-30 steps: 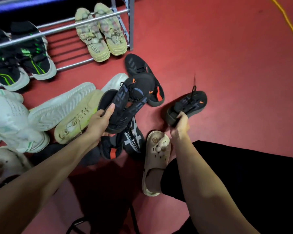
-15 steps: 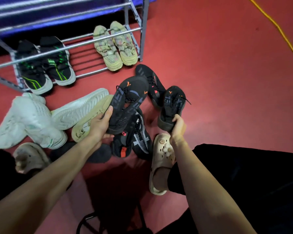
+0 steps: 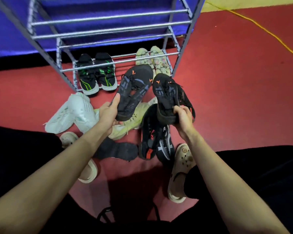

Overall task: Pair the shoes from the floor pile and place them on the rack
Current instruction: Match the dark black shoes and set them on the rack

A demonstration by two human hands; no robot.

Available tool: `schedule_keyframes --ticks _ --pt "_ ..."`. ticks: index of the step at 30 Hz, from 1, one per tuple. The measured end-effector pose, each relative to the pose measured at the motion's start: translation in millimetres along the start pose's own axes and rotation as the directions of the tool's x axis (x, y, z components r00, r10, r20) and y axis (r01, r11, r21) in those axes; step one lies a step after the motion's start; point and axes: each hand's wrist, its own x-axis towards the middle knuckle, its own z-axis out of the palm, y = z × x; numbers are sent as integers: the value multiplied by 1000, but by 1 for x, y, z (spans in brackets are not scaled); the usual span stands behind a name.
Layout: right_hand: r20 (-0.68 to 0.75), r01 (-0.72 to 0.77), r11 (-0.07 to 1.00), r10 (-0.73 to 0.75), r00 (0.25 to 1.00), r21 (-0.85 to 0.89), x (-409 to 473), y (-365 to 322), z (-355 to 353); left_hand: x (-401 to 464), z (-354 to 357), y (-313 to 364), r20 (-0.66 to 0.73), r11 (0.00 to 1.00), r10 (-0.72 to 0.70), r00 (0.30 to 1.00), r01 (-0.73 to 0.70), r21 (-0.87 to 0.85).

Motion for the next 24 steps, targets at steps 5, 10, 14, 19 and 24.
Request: schedule_keyframes --ticks 5,10,14,19,24 --pt "129 36 999 -40 991 33 -12 -16 63 -1 -31 27 -86 991 -17 996 5 -135" --pt "250 16 1000 -13 968 -12 -15 -23 117 11 -62 49 -138 964 -65 988 26 -266" --pt "377 -9 1000 8 926 0 -7 -28 156 35 -80 63 -139 956 -38 990 -5 -293" --pt "393 -78 997 69 917 7 25 -33 201 82 -94 78 -21 925 -15 1000 6 -381" --pt "368 -84 996 82 926 -9 66 -32 244 130 -106 85 45 902 -35 998 51 -430"
